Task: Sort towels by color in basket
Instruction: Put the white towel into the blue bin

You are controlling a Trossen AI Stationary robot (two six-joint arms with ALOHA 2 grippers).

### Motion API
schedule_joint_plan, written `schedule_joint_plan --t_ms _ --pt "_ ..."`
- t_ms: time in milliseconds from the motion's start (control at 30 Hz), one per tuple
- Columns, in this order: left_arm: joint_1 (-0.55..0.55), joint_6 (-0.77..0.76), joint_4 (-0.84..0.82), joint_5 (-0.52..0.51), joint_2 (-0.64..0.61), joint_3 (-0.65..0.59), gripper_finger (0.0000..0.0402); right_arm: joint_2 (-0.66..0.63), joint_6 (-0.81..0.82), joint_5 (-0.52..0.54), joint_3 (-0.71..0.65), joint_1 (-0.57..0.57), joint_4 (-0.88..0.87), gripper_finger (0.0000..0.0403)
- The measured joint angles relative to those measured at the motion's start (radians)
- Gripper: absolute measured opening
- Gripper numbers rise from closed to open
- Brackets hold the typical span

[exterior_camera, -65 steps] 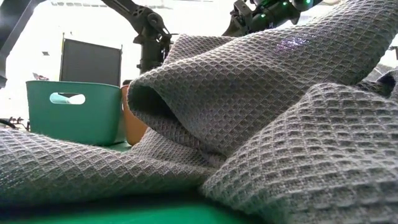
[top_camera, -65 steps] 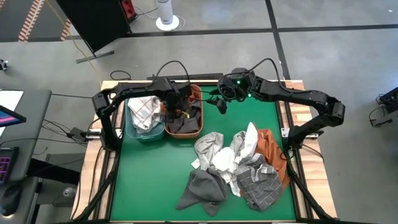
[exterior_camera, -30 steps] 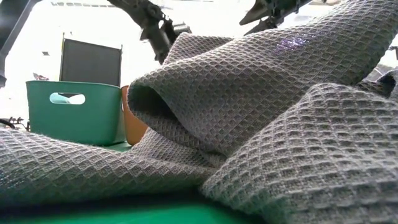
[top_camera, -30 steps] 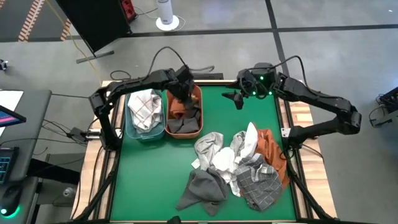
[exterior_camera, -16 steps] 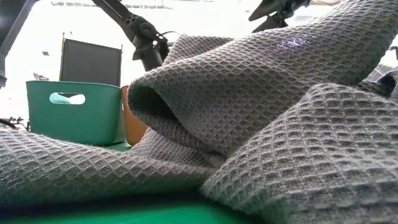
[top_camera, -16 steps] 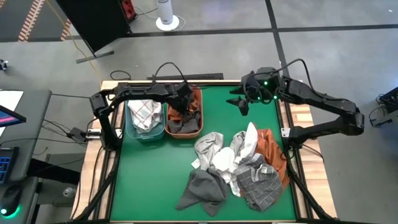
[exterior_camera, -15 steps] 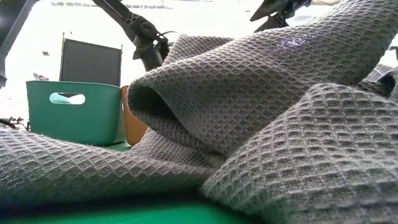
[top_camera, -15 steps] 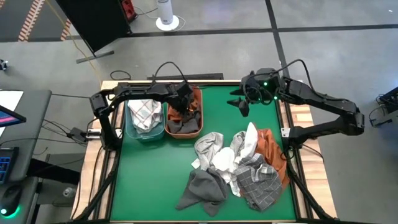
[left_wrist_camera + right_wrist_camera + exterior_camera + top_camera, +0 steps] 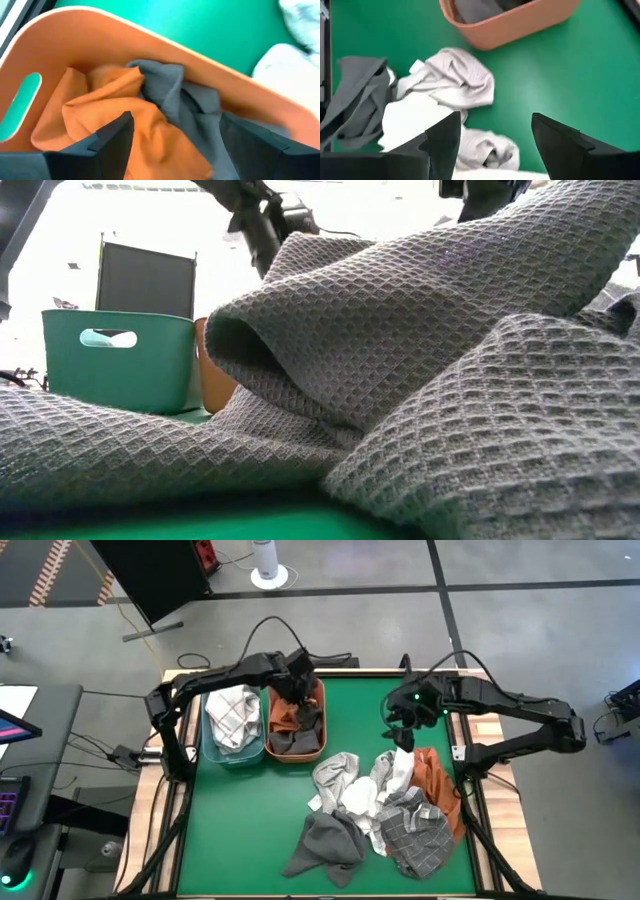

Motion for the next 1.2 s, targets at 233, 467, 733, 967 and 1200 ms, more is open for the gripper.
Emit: schedule_joint_plan --t_ms 233,467,733,967,1200 --pt "-0.005 -0.071 -0.13 0.023 0.0 0.13 0.0286 -0.001 0.045 0.0 -0.017 0.109 -0.109 0.0269" --pt "-0.065 -0.053 -0.143 0.011 -0.005 0.203 0.0286 0.0 0.122 0.013 -0.191 0.219 -0.123 0.0269" --pt "-0.14 -0.009 -0.051 -0.209 -0.079 0.204 0.0286 0.008 0.371 0.064 -0.292 0.206 -0.11 0.0269" --pt "-0.129 -0.03 -0.053 -0.275 -0.171 0.204 0.0286 0.053 0.393 0.079 -0.402 0.199 -0.022 0.0247" --pt "-0.114 -0.06 -0.058 -0.302 -0.238 0.204 0.0286 0.125 0.349 0.077 -0.462 0.19 0.052 0.0062"
